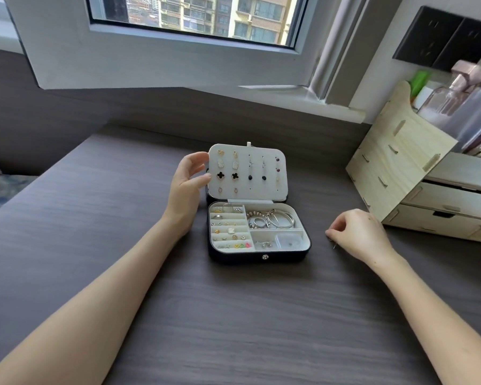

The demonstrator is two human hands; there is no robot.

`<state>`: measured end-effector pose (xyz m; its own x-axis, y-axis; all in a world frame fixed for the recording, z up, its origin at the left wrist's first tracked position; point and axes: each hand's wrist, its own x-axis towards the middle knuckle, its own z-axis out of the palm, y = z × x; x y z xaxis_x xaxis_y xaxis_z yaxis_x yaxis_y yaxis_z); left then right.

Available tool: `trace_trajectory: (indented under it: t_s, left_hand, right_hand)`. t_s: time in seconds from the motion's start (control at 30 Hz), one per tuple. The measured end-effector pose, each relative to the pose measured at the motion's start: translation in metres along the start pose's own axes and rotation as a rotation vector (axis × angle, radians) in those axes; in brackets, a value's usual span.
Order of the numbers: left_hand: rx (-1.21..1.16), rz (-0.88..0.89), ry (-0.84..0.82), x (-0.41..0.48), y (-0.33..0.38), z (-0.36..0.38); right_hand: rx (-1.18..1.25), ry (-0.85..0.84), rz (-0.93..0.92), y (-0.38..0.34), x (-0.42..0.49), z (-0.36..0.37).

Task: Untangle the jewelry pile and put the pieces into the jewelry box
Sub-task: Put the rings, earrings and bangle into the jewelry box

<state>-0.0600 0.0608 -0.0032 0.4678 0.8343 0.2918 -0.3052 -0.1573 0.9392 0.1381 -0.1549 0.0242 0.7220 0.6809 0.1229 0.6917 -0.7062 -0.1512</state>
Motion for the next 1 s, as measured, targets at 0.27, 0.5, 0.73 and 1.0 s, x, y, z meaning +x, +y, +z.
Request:
trace_trajectory:
  t_s: [0.27,0.5,0.73,1.0]
  left_hand:
    - [0.013,0.000,-0.004,0.001,-0.002,-0.001]
    - [-0.007,-0.003,0.000,0.001,-0.002,-0.001]
    - [-0.029,0.001,0.003,0.003,-0.002,0.000]
    - [-0.040,0.012,0.005,0.002,-0.001,0.001]
  right_hand:
    - [0.598,0.243,-0.350,-0.080,-0.033,-0.015]
    - [0.313,0.464,-0.736,-0.139,-0.030,0.027]
    - [0.160,0.481,-0.785,-0.144,-0.026,0.030]
    - [0.115,0.451,-0.838,-0.138,-0.035,0.026]
